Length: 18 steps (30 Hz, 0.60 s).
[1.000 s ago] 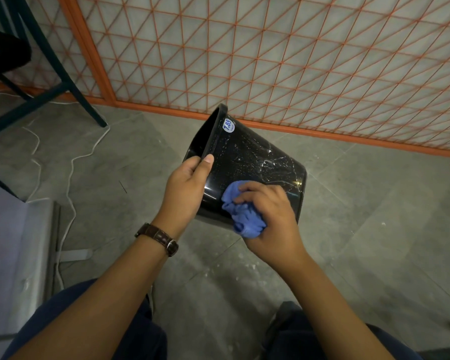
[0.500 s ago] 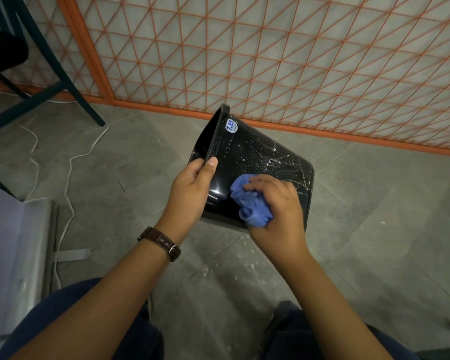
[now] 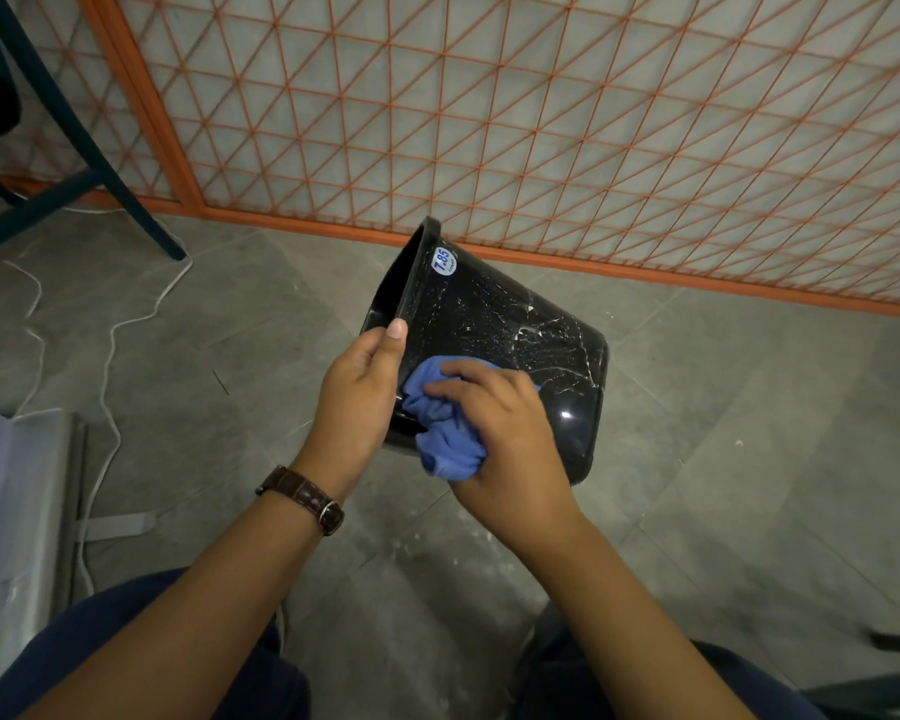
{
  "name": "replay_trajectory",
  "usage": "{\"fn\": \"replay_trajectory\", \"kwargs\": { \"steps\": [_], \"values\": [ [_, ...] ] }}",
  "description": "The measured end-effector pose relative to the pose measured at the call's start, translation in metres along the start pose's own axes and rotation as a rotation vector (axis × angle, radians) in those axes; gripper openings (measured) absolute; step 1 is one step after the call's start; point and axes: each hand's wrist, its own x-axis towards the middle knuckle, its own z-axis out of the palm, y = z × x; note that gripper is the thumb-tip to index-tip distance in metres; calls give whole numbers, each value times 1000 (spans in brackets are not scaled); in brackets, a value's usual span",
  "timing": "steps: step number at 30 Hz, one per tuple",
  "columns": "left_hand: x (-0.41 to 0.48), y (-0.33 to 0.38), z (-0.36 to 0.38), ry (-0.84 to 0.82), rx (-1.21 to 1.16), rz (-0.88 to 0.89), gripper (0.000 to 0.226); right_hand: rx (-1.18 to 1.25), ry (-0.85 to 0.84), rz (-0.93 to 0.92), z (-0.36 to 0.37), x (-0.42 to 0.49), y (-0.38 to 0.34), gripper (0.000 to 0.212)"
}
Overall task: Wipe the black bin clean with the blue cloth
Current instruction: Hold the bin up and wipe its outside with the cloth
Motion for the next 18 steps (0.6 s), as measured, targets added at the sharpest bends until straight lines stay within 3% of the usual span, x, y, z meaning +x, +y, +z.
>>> {"fn": "replay_trajectory", "kwargs": {
  "steps": [3,6,10,13,18],
  "values": [
    [-4,1,3,-48,-20,3,56,38,97,85,-7,6,2,24],
    [-6,3,5,-27,-21,-8,46,103,166,218,0,8,-4,37],
    [-5,2,1,-39,-94,-29,42,87,58,120,5,9,-12,36],
    [-7,3,-1,-47,-65,-17,44,94,114,137,1,15,-6,21],
    [-7,-1,-2,-72,-79,-52,29,124,149,209,18,19,-13,36]
  ]
}}
